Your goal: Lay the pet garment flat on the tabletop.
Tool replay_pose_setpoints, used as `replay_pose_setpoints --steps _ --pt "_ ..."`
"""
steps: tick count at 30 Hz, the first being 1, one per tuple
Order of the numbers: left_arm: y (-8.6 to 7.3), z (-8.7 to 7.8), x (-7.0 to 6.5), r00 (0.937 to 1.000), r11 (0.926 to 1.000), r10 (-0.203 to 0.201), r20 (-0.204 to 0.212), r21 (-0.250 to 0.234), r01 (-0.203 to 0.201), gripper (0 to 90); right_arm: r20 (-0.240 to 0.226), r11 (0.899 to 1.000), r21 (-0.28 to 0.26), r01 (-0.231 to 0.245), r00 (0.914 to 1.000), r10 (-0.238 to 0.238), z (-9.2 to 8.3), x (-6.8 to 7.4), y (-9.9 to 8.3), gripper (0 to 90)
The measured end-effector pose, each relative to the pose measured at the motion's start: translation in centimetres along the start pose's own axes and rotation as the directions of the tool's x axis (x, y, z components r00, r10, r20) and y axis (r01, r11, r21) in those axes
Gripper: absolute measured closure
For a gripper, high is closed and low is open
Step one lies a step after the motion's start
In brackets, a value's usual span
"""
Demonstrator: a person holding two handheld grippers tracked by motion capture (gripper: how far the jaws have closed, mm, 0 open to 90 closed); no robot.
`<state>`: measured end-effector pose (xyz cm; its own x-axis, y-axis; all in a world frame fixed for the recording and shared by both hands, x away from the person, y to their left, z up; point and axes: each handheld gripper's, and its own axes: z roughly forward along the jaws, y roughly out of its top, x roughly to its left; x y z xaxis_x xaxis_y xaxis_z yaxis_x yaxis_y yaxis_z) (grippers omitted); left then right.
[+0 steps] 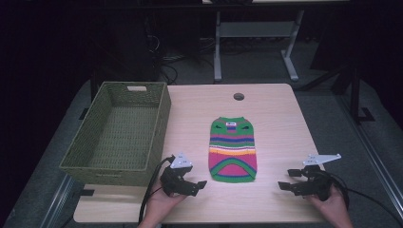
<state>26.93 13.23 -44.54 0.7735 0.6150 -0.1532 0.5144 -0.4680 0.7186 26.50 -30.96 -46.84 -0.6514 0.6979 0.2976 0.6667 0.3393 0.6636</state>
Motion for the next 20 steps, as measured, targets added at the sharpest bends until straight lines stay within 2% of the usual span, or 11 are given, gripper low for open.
replay_pose_setpoints --steps 11,15,20 --pt "-0.8 0.0 -0.4 1.0000 1.0000 -0.003 0.001 -0.001 0.003 20.3 0.015 0.999 -0.043 0.002 0.9999 -0.001 -0.8 0.3 -1.1 22.1" --pt "-0.8 -0.3 -0.5 0.9999 0.9994 -0.015 0.002 -0.031 0.015 20.3 0.016 0.998 -0.063 -0.010 0.9998 0.011 -1.2 0.6 -1.8 21.8" --pt "-0.5 -0.6 -0.4 0.9998 0.9980 -0.020 0.003 -0.060 0.020 20.4 0.027 0.998 -0.059 0.004 0.9996 -0.002 -0.9 0.7 -2.0 20.9"
